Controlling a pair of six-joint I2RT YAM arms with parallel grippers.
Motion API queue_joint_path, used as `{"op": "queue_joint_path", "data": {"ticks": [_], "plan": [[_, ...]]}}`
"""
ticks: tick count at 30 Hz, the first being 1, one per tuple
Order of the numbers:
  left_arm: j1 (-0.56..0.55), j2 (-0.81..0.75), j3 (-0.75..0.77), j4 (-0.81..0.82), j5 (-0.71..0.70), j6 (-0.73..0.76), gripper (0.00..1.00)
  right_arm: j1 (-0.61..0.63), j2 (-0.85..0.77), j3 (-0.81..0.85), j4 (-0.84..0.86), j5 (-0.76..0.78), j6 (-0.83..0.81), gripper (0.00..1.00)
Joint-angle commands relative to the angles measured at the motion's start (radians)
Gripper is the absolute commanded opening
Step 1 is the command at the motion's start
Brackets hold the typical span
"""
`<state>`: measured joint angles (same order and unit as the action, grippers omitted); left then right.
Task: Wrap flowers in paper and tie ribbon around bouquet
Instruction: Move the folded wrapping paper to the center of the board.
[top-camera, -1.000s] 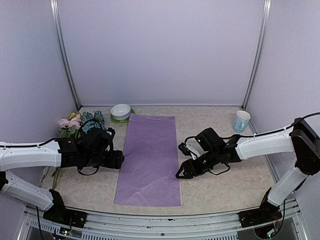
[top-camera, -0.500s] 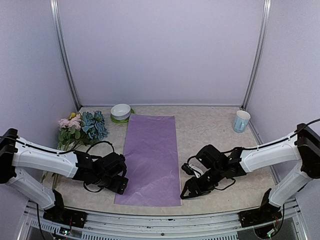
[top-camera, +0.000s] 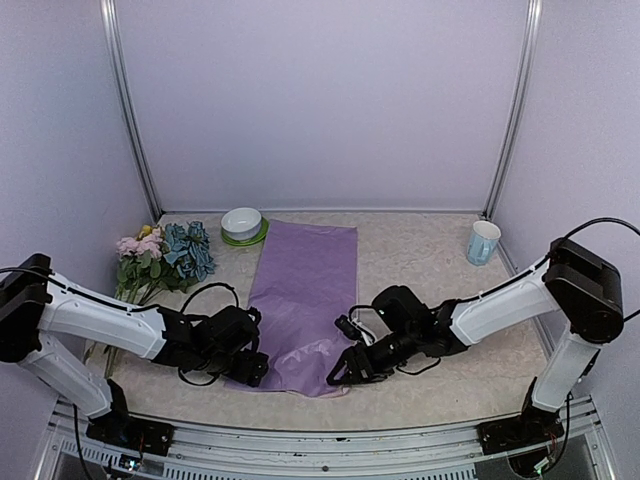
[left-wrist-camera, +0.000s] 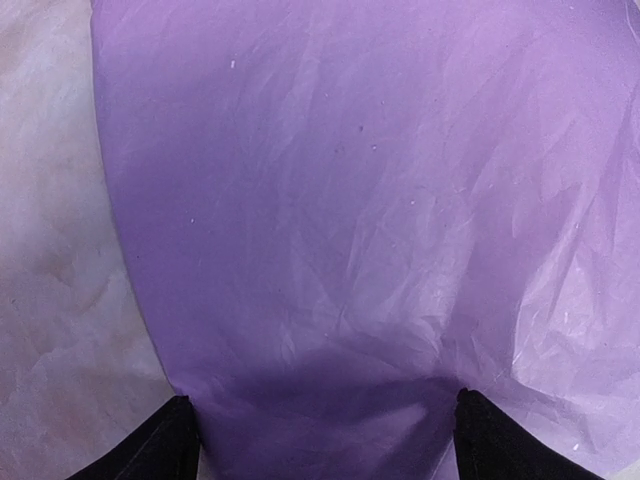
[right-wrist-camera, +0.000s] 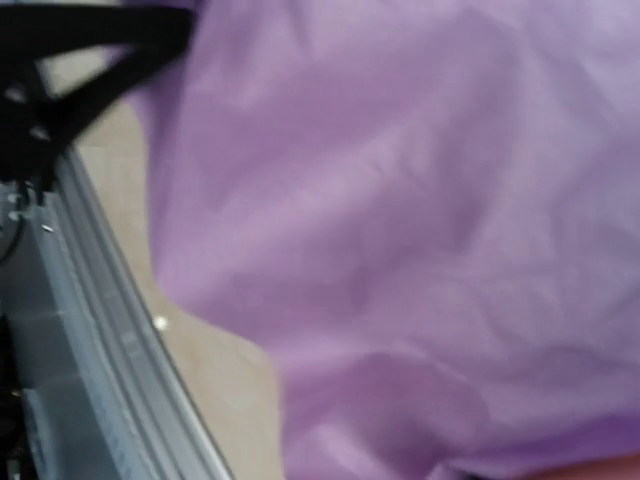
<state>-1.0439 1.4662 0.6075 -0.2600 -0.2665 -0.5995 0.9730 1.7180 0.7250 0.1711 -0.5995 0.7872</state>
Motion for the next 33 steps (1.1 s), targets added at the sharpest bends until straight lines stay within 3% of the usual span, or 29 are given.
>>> {"op": "queue_joint_path", "data": {"ticks": [1,5,13,19,23,26,30,33], "plan": [[0.001,0.046,-0.040,0.023,0.092,-0.001,0.86,0.001,0.009,0.040,0.102,-0.025,-0.005,0.60],[0.003,0.040,-0.042,0.020,0.084,0.004,0.85,0.000,0.011,0.064,0.108,-0.016,-0.014,0.50],[-0.026,-0.041,-0.001,-0.015,0.040,0.047,0.83,-0.017,0.036,0.074,0.000,0.020,-0.029,0.56],[0.000,-0.127,0.053,-0.134,-0.022,0.053,0.87,0.000,-0.112,0.163,-0.464,0.402,-0.146,0.60],[0.106,-0.113,0.000,-0.151,0.018,-0.003,0.85,0.032,-0.115,0.167,-0.568,0.534,-0.160,0.64],[0.118,-0.094,-0.026,-0.151,0.017,-0.033,0.84,0.063,-0.038,0.239,-0.655,0.607,-0.151,0.62],[0.097,-0.075,-0.028,-0.131,0.032,-0.049,0.84,0.050,-0.030,0.232,-0.618,0.594,-0.108,0.48],[0.085,-0.056,-0.034,-0.111,0.040,-0.045,0.84,-0.018,-0.072,0.145,-0.456,0.430,-0.064,0.46]]}}
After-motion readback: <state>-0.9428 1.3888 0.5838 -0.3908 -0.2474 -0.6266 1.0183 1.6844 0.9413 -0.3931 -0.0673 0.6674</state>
